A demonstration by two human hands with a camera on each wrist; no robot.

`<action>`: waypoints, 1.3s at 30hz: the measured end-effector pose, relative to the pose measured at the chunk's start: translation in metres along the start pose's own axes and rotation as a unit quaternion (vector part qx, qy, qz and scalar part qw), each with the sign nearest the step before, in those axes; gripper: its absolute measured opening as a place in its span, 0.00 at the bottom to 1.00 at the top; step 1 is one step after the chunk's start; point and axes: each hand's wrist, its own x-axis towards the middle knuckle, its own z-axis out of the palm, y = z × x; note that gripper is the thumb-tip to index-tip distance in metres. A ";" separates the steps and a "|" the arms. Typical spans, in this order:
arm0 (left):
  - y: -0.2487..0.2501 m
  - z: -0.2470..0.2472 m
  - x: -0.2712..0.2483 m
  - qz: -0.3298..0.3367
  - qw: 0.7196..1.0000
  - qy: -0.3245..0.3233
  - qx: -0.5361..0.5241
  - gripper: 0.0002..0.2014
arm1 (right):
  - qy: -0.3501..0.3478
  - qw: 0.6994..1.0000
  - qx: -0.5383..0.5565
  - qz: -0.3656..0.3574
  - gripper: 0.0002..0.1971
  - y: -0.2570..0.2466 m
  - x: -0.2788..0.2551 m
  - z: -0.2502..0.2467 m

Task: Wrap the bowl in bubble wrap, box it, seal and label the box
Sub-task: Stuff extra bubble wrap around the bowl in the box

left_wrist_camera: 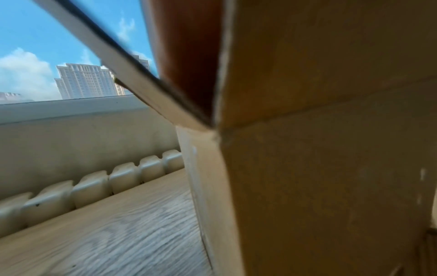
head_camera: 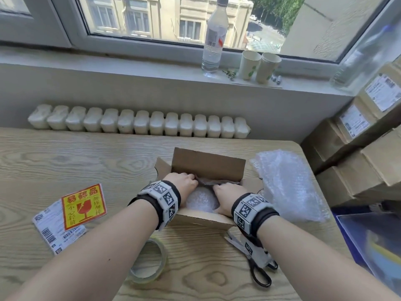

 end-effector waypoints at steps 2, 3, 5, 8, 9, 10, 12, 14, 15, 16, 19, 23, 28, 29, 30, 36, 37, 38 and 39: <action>-0.002 0.002 0.002 0.001 1.000 -0.010 -0.013 0.26 | -0.006 1.000 -0.006 -0.003 0.25 0.000 0.005 0.003; -0.002 0.003 0.003 0.000 1.000 -0.011 -0.017 0.26 | -0.005 1.000 -0.009 -0.005 0.25 0.000 0.007 0.004; -0.002 0.006 0.004 0.000 1.000 -0.006 -0.018 0.25 | 0.001 1.000 -0.011 -0.010 0.25 0.000 0.012 0.007; 0.000 0.011 0.004 0.001 1.000 0.013 -0.024 0.21 | -0.002 1.000 0.000 -0.014 0.29 0.001 0.016 0.011; 0.000 0.011 0.003 0.000 0.999 0.026 -0.028 0.20 | -0.002 1.000 0.002 -0.015 0.30 0.002 0.017 0.013; 0.000 0.012 0.002 -0.002 0.999 0.040 -0.035 0.19 | -0.001 1.000 0.002 -0.017 0.31 0.003 0.018 0.014; 0.000 0.013 -0.001 -0.005 0.997 0.059 -0.055 0.18 | 0.008 1.000 -0.003 -0.025 0.33 0.005 0.018 0.014; -0.001 0.012 -0.004 -0.007 0.995 0.066 -0.077 0.18 | 0.009 0.999 -0.007 -0.032 0.34 0.005 0.017 0.014; -0.001 0.012 -0.005 -0.007 0.994 0.067 -0.087 0.19 | 0.006 0.999 -0.007 -0.035 0.34 0.005 0.016 0.013; -0.001 0.012 -0.006 -0.007 0.993 0.071 -0.094 0.20 | 0.003 0.999 -0.004 -0.036 0.32 0.004 0.014 0.011; -0.004 0.012 -0.010 -0.010 0.987 0.110 -0.117 0.20 | 0.008 0.999 0.023 -0.034 0.26 0.004 0.008 0.000; -0.013 0.012 -0.022 -0.004 0.973 0.212 -0.094 0.20 | 0.121 0.992 0.021 -0.043 0.20 0.002 -0.008 -0.017; -0.015 0.000 -0.035 -0.032 0.967 0.199 -0.158 0.41 | 0.175 0.981 0.042 -0.076 0.45 -0.002 -0.023 -0.026; -0.016 -0.003 -0.038 -0.033 0.969 0.175 -0.171 0.44 | 0.149 0.985 0.039 -0.077 0.50 -0.002 -0.024 -0.025; -0.016 -0.005 -0.041 -0.035 0.971 0.151 -0.183 0.46 | 0.119 0.989 0.046 -0.076 0.53 -0.001 -0.025 -0.025; -0.012 -0.012 -0.052 -0.023 0.964 0.117 -0.237 0.46 | -0.021 0.986 0.141 -0.083 0.66 0.012 -0.033 -0.029; -0.011 -0.014 -0.052 -0.018 0.964 0.122 -0.237 0.44 | -0.027 0.989 0.122 -0.081 0.68 0.012 -0.035 -0.027; -0.010 -0.015 -0.051 -0.010 0.967 0.116 -0.226 0.44 | -0.030 0.991 0.104 -0.077 0.69 0.010 -0.036 -0.025; -0.010 -0.017 -0.051 -0.002 0.975 0.098 -0.201 0.45 | -0.030 0.993 0.089 -0.072 0.70 0.009 -0.036 -0.023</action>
